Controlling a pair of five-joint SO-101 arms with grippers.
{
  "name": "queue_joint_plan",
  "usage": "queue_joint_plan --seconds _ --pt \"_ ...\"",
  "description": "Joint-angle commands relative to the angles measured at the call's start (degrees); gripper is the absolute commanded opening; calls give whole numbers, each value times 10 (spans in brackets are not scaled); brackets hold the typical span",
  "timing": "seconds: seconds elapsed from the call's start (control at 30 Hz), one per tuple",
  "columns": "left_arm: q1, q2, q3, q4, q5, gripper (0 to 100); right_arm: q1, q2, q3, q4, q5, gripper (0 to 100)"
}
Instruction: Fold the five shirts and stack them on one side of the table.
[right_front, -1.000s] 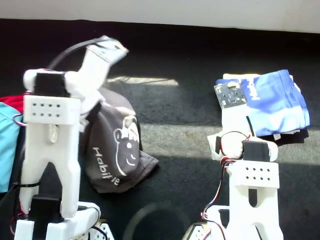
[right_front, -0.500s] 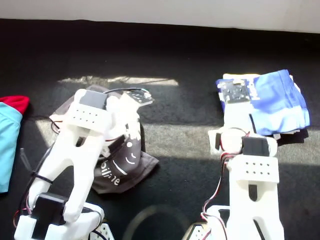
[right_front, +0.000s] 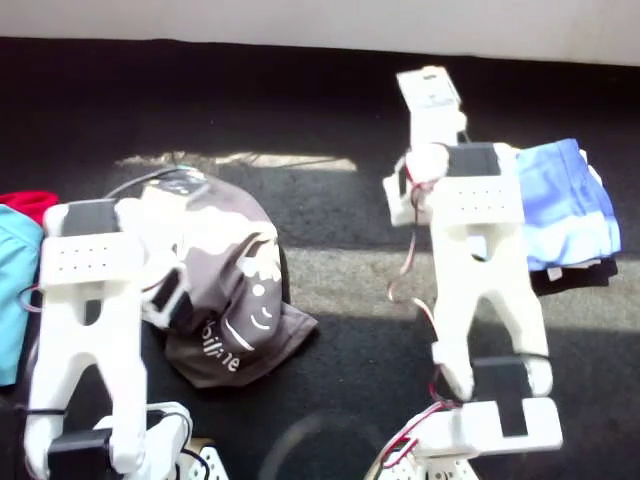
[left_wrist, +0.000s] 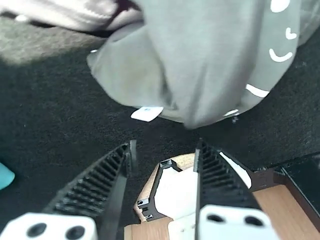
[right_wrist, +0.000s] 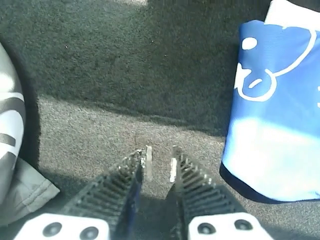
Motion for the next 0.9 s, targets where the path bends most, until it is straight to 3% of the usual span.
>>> queue_joint_plan --seconds 0.0,0.2,0.37,0.63,0.87 --pt "-102 -53 -3 4 -18 213 -39 85 -160 38 -46 247" --pt "-311 -128 0 -1 -25 213 -164 233 -356 63 -67 274" --pt "-423 -163 0 -1 -26 213 -261 359 -484 19 -126 273" --pt "-451 -174 -1 -1 -79 213 -370 529 -626 -36 -149 273" --pt "-451 -174 -2 -1 -79 213 -392 612 -675 -40 -149 273"
